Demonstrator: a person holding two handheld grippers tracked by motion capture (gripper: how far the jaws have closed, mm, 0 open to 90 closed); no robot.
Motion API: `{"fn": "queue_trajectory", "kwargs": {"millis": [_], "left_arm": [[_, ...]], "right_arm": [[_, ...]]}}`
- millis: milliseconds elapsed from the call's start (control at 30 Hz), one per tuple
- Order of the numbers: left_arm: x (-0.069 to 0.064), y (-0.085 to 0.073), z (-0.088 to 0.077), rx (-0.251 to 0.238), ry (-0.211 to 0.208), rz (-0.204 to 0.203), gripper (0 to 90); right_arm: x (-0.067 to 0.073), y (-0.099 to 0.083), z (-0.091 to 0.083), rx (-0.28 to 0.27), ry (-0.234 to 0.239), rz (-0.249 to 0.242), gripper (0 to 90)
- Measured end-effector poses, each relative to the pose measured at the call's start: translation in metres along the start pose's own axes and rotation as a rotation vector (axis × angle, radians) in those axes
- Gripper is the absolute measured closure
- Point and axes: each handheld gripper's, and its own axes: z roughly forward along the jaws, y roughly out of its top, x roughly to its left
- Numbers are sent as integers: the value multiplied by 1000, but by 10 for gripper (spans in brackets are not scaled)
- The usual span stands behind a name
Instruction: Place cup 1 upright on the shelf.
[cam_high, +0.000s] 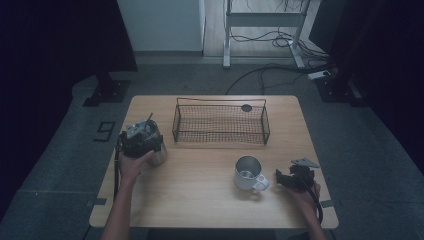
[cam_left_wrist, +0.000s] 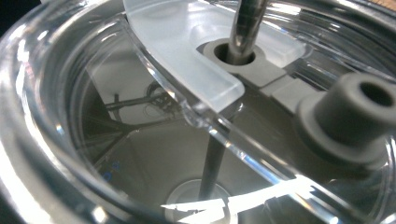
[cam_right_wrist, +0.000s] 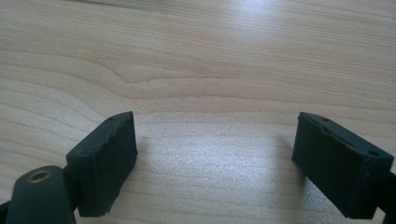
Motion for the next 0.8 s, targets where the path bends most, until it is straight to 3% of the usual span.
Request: {"fn": "queue_trajectory", "kwargs": {"millis": [200, 800], "left_arm": [[1, 3, -8, -21, -26, -19, 37], [-6, 18, -25, -64, -46, -11, 37]], "right_arm": [[0, 0, 0, 0, 0, 0, 133], [0, 0, 0, 0, 0, 0, 133]]}}
